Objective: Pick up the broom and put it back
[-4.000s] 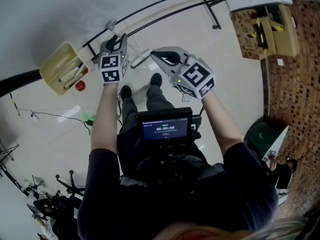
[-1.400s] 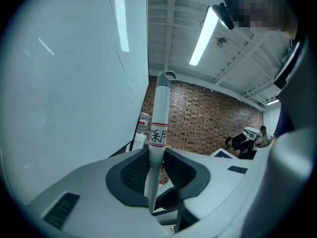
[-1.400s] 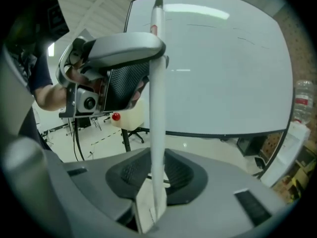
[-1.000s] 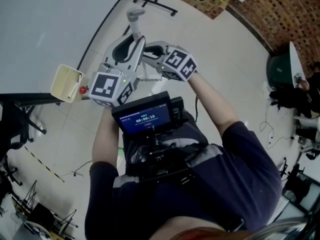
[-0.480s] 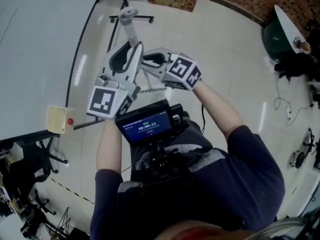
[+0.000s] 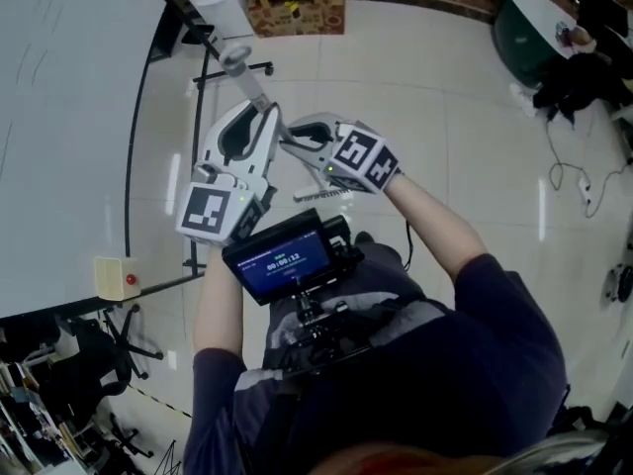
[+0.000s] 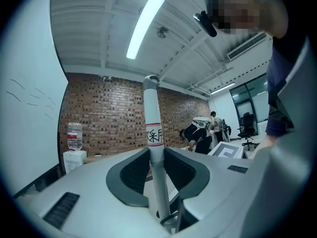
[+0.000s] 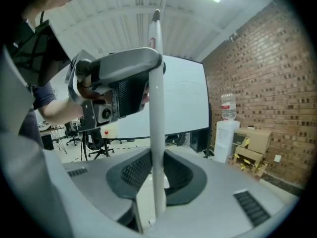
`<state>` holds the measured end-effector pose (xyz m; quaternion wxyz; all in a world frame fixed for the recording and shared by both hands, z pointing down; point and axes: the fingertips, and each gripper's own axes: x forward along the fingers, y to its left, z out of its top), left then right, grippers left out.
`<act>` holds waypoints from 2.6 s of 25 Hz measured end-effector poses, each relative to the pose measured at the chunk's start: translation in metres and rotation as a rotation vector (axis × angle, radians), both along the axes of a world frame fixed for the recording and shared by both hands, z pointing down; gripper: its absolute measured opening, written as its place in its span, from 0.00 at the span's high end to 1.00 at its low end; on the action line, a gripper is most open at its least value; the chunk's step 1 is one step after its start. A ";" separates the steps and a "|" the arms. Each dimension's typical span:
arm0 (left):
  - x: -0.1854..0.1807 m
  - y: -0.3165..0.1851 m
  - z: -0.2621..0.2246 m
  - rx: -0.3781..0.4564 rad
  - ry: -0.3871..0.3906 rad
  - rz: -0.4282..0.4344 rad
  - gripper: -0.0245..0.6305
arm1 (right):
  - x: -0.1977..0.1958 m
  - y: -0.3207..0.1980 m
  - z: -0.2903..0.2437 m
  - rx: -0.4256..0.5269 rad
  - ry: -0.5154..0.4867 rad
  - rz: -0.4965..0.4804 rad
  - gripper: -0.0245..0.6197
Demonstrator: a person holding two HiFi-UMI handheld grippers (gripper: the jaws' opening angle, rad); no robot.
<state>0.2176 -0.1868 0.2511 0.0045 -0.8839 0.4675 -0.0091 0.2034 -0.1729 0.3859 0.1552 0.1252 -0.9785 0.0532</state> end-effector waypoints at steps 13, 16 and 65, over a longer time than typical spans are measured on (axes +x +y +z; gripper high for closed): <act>0.077 0.026 -0.003 -0.025 -0.009 0.054 0.73 | 0.080 0.022 0.004 0.081 0.112 0.035 0.81; 0.074 0.035 -0.005 -0.003 -0.010 0.074 0.76 | 0.073 0.032 0.006 0.105 0.145 0.014 0.81; 0.162 0.095 0.007 -0.023 0.087 0.336 0.82 | 0.160 0.096 0.019 0.022 0.204 0.173 0.82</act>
